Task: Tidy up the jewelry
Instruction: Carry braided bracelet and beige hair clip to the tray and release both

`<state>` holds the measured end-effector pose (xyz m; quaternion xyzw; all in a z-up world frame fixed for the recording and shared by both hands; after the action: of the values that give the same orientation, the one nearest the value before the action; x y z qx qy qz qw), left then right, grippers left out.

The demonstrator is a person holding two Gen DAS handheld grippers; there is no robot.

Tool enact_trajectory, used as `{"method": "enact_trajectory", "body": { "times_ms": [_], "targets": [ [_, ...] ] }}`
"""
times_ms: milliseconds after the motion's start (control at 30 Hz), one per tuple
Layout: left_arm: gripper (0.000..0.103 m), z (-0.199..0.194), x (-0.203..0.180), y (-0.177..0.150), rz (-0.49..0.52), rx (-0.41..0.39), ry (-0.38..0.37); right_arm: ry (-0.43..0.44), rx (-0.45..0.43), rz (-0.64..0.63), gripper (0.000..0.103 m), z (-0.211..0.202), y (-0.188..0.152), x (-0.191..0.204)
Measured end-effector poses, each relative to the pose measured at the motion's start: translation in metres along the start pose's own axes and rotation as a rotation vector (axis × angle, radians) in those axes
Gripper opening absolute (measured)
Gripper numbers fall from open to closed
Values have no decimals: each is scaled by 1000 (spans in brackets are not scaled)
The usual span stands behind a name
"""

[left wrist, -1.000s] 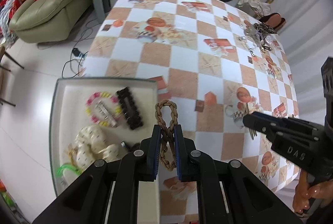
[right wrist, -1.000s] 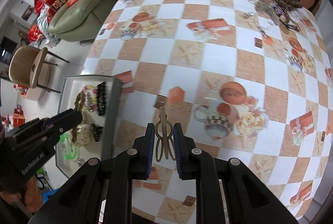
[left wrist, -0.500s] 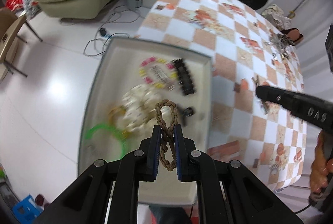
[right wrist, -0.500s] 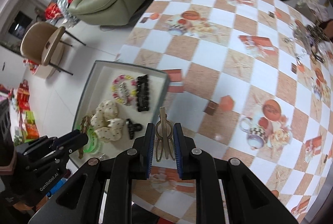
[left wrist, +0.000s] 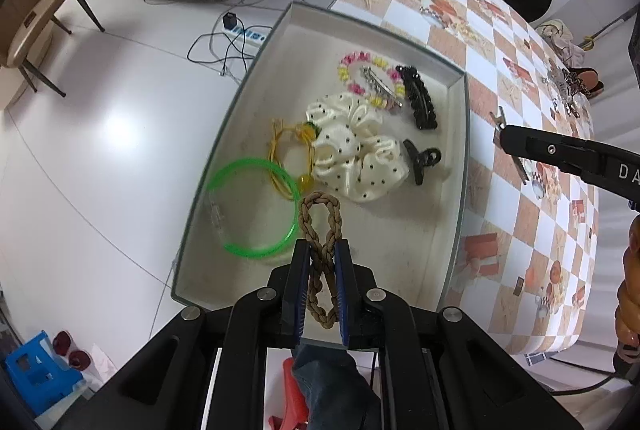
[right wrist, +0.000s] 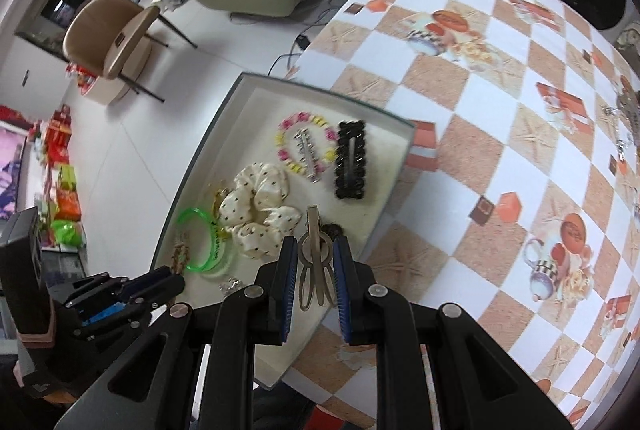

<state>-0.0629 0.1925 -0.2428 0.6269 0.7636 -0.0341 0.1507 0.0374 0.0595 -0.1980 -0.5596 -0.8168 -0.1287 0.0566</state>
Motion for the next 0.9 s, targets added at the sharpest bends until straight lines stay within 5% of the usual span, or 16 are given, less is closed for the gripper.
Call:
{"method": "enact_trajectory", "body": {
  "times_ms": [900],
  "targets": [
    [17, 35, 23, -15, -52, 40, 52, -1, 140, -69, 20, 59, -27, 24]
  ]
}}
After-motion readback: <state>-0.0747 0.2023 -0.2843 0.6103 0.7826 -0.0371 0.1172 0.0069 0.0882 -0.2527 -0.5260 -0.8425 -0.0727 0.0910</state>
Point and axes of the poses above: each gripper's, at about its wrist camera, not at the fingertips, and z roughly the way its jaws point, x to its left, y to its top, the point moved 8 cm from there along z, roughly the way its jaws point, and after that the axes turned 6 degrees about -y, right-handed, at the moved point
